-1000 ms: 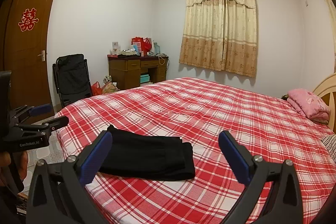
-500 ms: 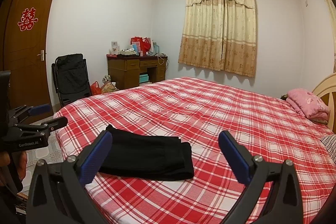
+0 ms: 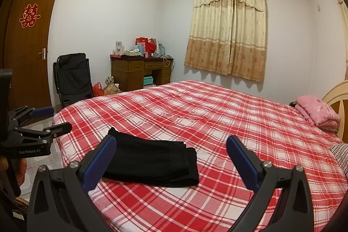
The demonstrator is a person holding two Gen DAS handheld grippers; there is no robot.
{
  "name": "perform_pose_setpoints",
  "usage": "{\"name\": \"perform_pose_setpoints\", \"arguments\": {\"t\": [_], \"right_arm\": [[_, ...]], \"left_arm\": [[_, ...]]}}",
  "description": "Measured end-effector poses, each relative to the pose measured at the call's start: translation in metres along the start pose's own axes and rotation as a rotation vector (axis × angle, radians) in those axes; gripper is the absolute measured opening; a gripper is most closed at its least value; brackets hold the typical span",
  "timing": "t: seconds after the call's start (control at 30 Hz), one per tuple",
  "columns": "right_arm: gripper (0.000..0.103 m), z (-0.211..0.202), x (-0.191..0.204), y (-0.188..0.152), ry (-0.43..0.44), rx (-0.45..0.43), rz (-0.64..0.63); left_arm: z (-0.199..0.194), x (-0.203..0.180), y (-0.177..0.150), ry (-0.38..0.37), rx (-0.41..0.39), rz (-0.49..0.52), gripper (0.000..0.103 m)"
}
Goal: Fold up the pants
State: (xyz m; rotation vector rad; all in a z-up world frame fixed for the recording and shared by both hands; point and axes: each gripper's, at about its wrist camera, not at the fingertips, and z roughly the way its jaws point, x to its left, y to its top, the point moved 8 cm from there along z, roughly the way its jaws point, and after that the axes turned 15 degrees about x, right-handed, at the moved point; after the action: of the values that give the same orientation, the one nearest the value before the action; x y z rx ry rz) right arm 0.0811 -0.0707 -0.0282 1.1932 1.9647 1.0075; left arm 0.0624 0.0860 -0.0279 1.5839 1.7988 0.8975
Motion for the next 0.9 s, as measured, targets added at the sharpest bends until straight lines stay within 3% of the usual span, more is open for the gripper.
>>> {"name": "perform_pose_setpoints", "arguments": {"t": [0.4,0.53,0.9], "right_arm": [[0.103,-0.0006,-0.0047,-0.0004,0.001,-0.001,0.000],[0.103,-0.0021,-0.0029,-0.0003,0.000,-0.006,-0.006],[0.103,-0.0028,-0.0031,0.0002,0.003,-0.009,-0.007]], "left_arm": [[-0.0049,-0.0040,0.0016,-0.031,-0.005,0.005,0.083],[-0.0054,0.0015,0.0033,-0.046,-0.003,-0.020,0.093],[-0.0103,-0.0009,0.0060,-0.010,-0.036,0.003,0.098]]}}
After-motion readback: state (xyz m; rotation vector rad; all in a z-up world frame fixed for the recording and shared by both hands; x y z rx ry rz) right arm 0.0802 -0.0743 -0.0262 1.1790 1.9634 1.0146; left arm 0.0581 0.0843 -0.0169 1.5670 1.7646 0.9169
